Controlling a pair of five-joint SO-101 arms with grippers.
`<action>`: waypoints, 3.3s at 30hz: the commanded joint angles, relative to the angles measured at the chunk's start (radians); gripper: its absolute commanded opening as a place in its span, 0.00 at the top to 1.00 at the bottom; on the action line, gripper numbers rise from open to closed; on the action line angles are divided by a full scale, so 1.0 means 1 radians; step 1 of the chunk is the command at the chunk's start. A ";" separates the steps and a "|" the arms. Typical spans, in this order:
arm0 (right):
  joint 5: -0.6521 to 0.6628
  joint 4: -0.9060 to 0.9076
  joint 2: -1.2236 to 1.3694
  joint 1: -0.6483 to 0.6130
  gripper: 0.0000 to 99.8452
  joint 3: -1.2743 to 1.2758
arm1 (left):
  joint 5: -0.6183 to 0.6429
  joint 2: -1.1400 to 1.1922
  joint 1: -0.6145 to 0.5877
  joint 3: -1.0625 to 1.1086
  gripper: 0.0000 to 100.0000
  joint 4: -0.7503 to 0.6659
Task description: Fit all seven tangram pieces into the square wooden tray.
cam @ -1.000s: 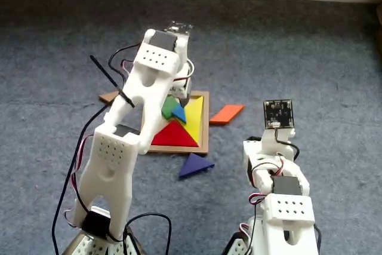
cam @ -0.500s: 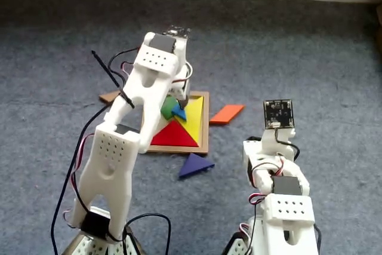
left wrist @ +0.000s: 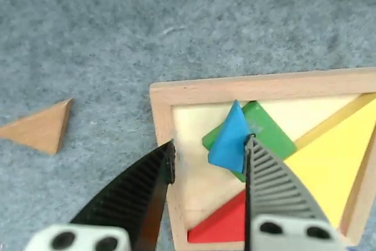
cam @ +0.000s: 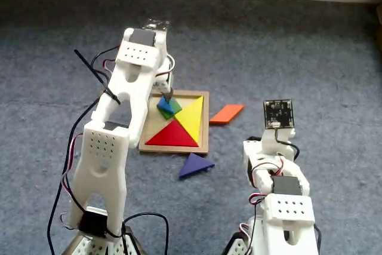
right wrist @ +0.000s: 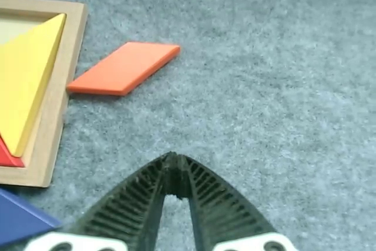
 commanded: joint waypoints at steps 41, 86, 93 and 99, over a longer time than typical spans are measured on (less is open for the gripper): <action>0.011 -0.027 -0.016 0.005 0.99 -0.005 | 0.009 -0.176 0.142 0.226 0.90 -0.132; 0.011 -0.027 -0.016 0.005 0.99 -0.005 | 0.012 -0.200 0.206 0.229 0.90 -0.115; 0.011 -0.027 -0.016 0.005 0.99 -0.005 | 0.011 -0.188 0.234 0.226 0.90 -0.118; 0.011 -0.027 -0.016 0.005 0.99 -0.005 | 0.005 -0.223 0.236 0.225 0.90 -0.118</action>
